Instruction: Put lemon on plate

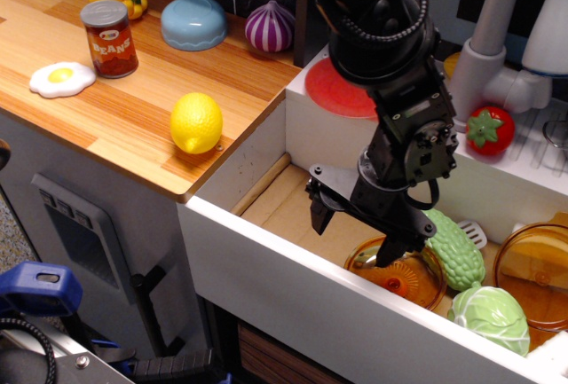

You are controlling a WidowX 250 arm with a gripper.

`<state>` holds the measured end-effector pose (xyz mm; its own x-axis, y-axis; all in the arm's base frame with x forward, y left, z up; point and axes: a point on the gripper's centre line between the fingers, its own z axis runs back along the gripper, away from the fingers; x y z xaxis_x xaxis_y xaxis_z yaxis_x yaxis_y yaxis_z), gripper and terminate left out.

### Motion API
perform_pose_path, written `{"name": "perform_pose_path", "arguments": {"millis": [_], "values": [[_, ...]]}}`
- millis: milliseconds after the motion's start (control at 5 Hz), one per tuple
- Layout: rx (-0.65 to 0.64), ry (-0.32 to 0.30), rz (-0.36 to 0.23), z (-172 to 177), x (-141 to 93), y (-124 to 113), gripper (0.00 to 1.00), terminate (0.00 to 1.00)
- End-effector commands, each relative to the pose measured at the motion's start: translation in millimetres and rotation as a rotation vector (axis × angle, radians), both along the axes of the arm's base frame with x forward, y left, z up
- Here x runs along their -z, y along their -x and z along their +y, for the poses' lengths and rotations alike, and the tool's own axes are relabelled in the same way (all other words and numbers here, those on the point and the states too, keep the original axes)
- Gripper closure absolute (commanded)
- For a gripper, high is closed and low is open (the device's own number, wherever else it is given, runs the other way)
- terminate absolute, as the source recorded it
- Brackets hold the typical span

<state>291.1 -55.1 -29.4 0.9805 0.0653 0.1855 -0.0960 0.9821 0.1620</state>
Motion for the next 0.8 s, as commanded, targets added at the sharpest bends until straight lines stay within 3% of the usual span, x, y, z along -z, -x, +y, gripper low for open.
{"name": "perform_pose_path", "arguments": {"millis": [0, 200, 400, 600], "values": [[0.0, 0.0, 0.0, 0.0, 0.0, 0.0, 0.0, 0.0], [0.068, -0.082, 0.034, 27.7, -44.8, 0.0, 0.0, 0.0], [0.042, -0.116, 0.013, 48.1, -68.8, 12.3, 0.0, 0.0], [0.022, -0.165, 0.037, 80.7, -92.4, 22.7, 0.0, 0.0]]}}
